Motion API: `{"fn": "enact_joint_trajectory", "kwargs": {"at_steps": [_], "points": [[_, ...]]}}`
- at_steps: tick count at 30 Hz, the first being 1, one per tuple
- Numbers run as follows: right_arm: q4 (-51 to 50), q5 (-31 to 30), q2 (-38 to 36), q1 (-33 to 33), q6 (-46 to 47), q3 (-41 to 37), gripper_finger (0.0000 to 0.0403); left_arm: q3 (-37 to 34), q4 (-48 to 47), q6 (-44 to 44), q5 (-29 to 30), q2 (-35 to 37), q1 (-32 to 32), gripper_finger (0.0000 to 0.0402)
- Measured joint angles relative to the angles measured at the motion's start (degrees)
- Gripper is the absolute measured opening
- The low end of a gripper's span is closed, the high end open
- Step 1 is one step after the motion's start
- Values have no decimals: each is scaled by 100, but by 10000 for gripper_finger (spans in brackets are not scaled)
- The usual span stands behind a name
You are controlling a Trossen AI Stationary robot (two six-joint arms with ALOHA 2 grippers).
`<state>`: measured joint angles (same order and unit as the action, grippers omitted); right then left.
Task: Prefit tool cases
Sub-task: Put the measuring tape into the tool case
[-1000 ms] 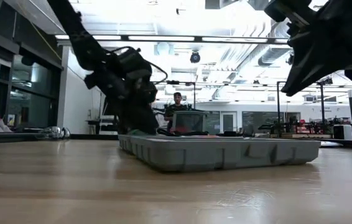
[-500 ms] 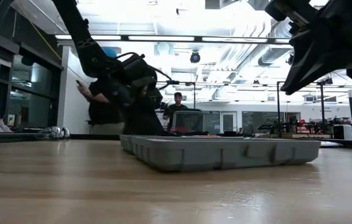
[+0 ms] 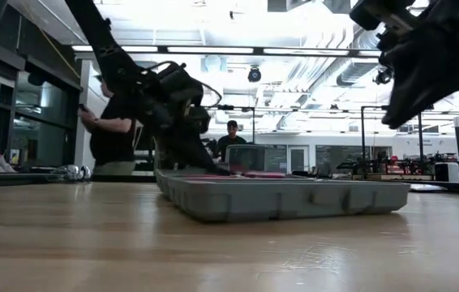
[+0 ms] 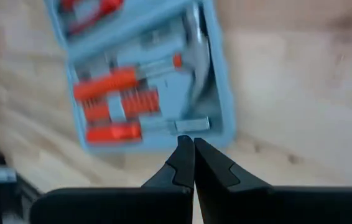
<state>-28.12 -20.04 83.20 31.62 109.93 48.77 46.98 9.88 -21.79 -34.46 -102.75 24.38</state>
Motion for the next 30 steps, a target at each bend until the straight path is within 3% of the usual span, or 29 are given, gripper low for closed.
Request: {"fn": "enact_joint_trajectory", "kwargs": {"at_steps": [7, 13, 22, 30], "points": [[225, 833, 143, 4, -530, 0, 0, 0, -10, -55, -50, 480, -73, 2], [1075, 1279, 753, -11, -739, 0, 0, 0, 24, -166, -62, 739, -421, 1], [3130, 1455, 1946, -63, -599, 11, 0, 11, 139, -503, 20, 811, -1033, 1], [3126, 1136, 2037, -72, -491, 17, 0, 33, 1034, -1274, -509, 917, -1636, 0]]}}
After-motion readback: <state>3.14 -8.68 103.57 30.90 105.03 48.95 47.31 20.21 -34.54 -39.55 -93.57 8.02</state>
